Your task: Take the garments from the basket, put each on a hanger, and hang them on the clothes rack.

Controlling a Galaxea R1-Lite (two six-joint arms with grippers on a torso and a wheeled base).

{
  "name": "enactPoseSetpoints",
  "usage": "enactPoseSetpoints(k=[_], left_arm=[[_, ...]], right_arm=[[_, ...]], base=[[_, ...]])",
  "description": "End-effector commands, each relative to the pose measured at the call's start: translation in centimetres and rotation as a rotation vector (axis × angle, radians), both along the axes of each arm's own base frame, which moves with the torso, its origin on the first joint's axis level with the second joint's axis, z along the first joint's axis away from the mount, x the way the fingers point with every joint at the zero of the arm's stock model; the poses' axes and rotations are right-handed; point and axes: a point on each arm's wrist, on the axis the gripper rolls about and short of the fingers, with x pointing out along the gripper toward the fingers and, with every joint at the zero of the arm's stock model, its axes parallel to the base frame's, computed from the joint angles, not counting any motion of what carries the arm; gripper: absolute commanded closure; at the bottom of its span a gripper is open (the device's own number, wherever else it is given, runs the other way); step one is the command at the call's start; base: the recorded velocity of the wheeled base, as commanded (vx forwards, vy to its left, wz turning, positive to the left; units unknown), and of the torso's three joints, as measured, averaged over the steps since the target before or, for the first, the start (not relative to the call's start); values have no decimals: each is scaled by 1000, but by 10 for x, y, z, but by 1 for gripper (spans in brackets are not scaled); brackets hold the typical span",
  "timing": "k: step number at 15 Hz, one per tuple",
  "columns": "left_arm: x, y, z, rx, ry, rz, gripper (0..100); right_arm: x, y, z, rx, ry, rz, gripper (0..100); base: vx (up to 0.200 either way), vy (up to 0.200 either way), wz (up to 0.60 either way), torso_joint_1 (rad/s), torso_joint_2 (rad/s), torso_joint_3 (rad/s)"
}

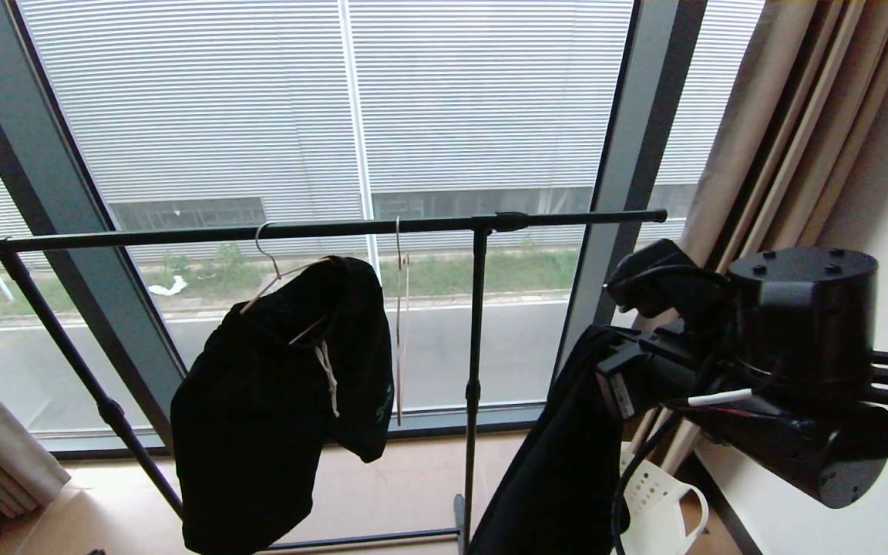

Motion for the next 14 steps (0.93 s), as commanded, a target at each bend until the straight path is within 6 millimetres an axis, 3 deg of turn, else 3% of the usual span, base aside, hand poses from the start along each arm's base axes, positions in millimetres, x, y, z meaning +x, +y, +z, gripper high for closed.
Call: enactPoseSetpoints(k=[1, 3, 6, 8, 9, 10, 14], left_arm=[[69, -44, 25, -47, 215, -223, 0], [87, -85, 26, -70, 286, -330, 0], [103, -120, 23, -75, 312, -417, 0], [116, -153, 16, -61, 336, -482, 0], [117, -158, 15, -63, 338, -488, 0], [124, -176, 9, -82, 342, -502, 0], [140, -204, -8, -96, 313, -487, 0]], right_arm=[[10, 30, 16, 37, 16, -65, 100], [18, 44, 22, 24, -2, -144, 100], [26, 52, 21, 34, -9, -173, 100], [32, 59, 15, 67, 1, -189, 100], [34, 60, 14, 73, 2, -191, 100], [35, 64, 17, 97, -3, -191, 100], [34, 65, 20, 115, -10, -188, 100]], base=[[0, 0, 0, 0, 0, 0], [0, 0, 0, 0, 0, 0], [0, 0, 0, 0, 0, 0], [0, 0, 0, 0, 0, 0], [0, 0, 0, 0, 0, 0], [0, 0, 0, 0, 0, 0], [0, 0, 0, 0, 0, 0]])
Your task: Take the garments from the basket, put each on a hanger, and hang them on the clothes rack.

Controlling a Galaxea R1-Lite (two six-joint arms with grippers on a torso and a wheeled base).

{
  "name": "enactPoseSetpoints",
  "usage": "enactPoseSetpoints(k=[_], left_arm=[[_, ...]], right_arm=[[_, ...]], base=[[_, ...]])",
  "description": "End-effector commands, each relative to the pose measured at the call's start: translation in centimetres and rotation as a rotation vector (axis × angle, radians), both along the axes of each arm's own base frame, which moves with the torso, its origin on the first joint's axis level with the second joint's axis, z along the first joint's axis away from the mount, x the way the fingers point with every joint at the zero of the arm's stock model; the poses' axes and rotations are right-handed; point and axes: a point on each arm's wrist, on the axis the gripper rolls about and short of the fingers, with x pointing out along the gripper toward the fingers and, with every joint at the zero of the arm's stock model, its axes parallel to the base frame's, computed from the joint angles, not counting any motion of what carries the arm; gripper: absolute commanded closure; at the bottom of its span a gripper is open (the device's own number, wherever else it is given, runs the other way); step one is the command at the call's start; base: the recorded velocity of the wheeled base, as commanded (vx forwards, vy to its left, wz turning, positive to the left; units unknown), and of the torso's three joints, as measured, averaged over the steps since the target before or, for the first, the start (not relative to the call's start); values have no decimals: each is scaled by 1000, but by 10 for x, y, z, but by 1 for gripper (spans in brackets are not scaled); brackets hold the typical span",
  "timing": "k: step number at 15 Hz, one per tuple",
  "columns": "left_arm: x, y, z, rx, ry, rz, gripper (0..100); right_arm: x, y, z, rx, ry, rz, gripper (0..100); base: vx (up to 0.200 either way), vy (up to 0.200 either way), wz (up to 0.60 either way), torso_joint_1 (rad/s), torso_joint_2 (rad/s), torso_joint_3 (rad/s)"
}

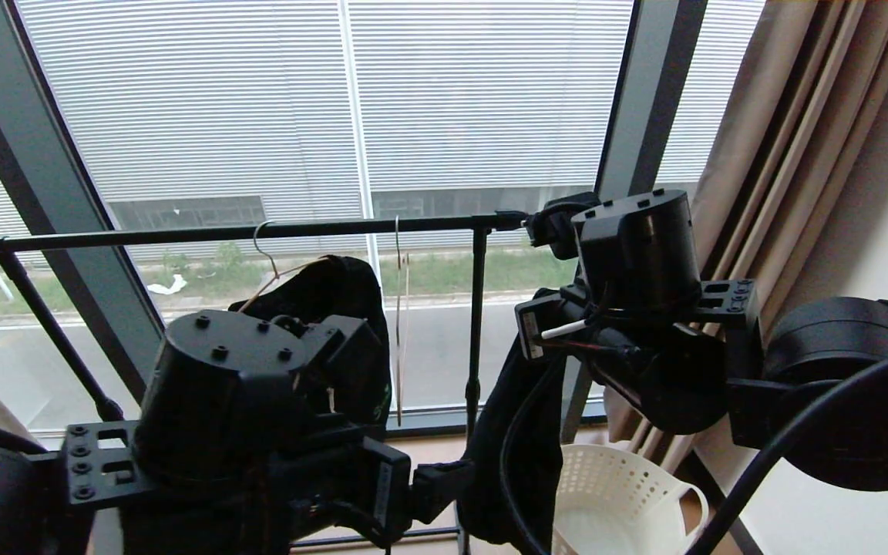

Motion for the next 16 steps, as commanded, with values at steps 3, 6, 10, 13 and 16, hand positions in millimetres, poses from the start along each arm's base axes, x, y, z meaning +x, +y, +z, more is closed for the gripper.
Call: enactPoseSetpoints(k=[3, 6, 10, 13, 16], left_arm=[[22, -44, -36, 55, 11, 31, 0], [31, -61, -43, 70, -6, 55, 0], [47, -79, -51, 72, -12, 101, 0], [55, -89, -61, 94, -13, 123, 0], [58, -96, -76, 125, 6, 115, 0]], right_arm=[[-3, 3, 4, 28, -13, 9, 100], [-12, 6, 8, 41, -21, 32, 100], [-20, 10, 9, 53, -24, 34, 100], [-23, 11, 9, 70, -22, 34, 100], [-27, 7, 16, 85, -34, 37, 100]], base=[[0, 0, 0, 0, 0, 0], [0, 0, 0, 0, 0, 0], [0, 0, 0, 0, 0, 0], [0, 0, 0, 0, 0, 0], [0, 0, 0, 0, 0, 0]])
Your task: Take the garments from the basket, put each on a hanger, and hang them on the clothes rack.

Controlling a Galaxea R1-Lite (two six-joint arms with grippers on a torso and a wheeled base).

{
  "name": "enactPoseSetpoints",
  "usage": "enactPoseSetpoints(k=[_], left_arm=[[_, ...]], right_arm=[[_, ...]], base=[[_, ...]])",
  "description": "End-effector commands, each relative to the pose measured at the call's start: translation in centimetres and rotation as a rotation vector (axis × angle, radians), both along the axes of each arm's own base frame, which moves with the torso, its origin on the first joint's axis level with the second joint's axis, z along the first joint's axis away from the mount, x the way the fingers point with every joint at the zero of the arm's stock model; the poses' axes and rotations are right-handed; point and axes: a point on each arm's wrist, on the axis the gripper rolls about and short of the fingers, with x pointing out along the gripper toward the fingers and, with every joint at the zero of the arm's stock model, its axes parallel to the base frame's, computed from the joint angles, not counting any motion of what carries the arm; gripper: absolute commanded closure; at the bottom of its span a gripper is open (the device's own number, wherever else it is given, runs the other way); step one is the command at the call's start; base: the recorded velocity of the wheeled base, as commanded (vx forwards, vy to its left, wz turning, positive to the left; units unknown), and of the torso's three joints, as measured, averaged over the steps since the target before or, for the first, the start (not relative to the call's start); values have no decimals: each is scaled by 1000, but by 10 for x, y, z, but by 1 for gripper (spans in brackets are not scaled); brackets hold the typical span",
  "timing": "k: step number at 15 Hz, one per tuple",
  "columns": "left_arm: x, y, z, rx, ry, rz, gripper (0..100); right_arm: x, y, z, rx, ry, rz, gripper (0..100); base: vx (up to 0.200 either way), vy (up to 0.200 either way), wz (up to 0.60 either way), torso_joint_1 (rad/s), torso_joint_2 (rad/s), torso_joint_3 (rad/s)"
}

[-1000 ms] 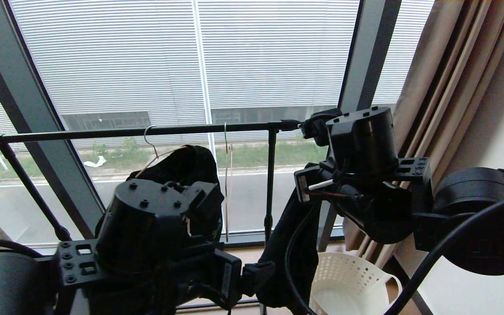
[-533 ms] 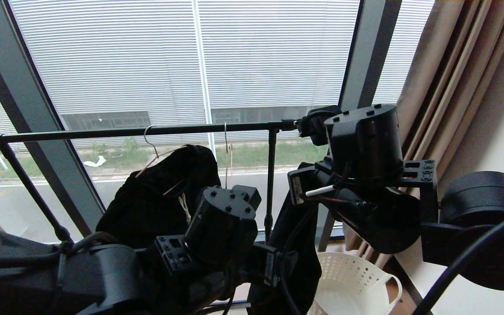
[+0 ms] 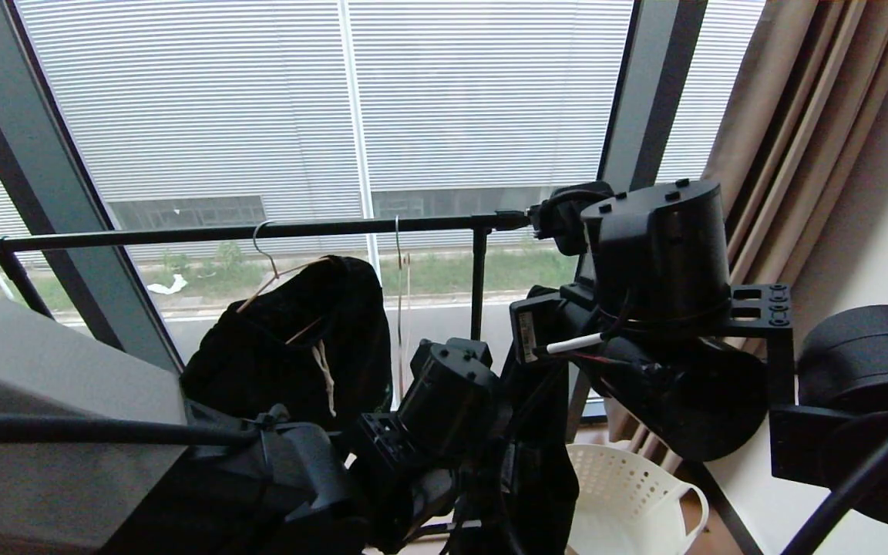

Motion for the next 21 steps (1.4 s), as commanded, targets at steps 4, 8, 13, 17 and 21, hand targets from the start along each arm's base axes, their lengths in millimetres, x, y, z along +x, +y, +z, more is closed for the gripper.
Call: enactPoseSetpoints(k=[4, 8, 13, 17, 21], left_arm=[[3, -7, -24, 50, 40, -9, 0], [-7, 6, -29, 81, 67, -9, 0], [-32, 40, -8, 71, 62, -7, 100], [-48, 80, 19, 23, 17, 30, 100], [-35, 111, 43, -34, -43, 111, 100]], right_arm=[[-7, -9, 8, 28, -12, -5, 100], [3, -18, 9, 30, -23, -65, 100], [24, -38, 10, 38, -27, -152, 100], [40, -60, 11, 32, -32, -239, 100], [43, -69, 8, 8, -18, -268, 100]], base=[[0, 0, 0, 0, 0, 0], [0, 0, 0, 0, 0, 0], [0, 0, 0, 0, 0, 0], [0, 0, 0, 0, 0, 0], [0, 0, 0, 0, 0, 0]])
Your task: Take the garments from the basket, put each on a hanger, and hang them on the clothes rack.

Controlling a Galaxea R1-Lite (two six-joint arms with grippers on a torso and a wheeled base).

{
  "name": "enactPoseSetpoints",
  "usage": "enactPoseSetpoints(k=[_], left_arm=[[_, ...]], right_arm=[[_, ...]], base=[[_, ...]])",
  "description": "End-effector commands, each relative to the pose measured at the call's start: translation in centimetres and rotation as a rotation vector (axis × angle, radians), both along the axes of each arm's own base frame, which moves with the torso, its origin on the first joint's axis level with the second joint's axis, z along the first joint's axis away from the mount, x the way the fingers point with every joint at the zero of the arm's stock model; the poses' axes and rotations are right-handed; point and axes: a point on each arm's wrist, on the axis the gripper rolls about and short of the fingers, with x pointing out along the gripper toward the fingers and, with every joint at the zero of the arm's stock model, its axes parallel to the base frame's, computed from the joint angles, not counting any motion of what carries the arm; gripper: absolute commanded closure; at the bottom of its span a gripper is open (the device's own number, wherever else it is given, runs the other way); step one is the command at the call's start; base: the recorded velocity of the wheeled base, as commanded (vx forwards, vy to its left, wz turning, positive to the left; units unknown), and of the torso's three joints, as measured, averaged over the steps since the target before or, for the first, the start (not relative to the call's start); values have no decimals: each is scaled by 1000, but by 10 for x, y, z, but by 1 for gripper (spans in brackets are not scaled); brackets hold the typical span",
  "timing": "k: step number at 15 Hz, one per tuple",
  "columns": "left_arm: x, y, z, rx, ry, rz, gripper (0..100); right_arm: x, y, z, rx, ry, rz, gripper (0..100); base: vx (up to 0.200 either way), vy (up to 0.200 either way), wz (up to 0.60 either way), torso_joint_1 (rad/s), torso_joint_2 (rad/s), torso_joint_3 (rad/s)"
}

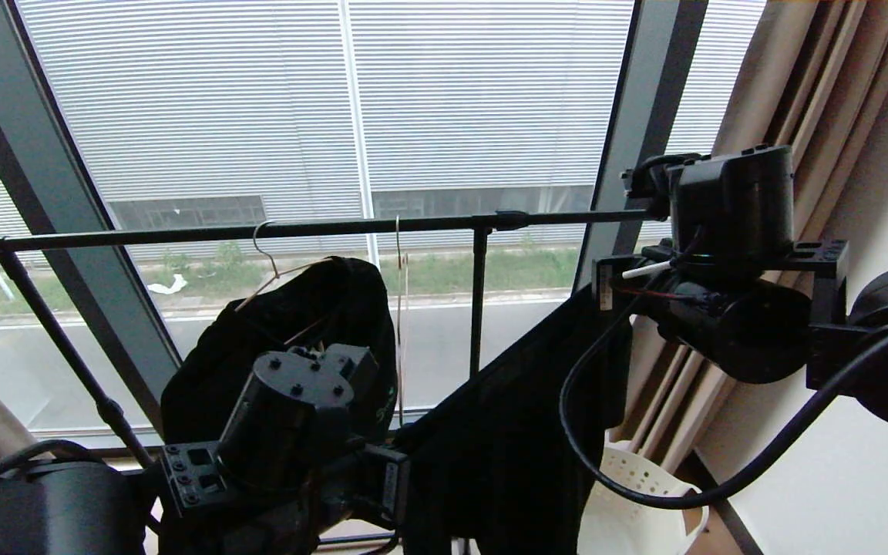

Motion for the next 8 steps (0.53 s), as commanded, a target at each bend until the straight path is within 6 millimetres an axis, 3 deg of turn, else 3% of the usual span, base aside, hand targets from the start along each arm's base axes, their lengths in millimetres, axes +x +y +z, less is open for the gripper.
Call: enactPoseSetpoints(k=[1, 5, 8], left_arm=[[7, 19, 21, -47, -58, 40, 100], [29, 23, 41, -69, -133, 68, 100], [45, 23, 51, -47, -169, 57, 100]], right_arm=[[-1, -3, -5, -18, 14, -15, 100], [-12, -12, -20, -122, 64, -22, 100], [-21, -16, -20, -235, 92, 25, 100]], base=[[0, 0, 0, 0, 0, 0], [0, 0, 0, 0, 0, 0], [0, 0, 0, 0, 0, 0]])
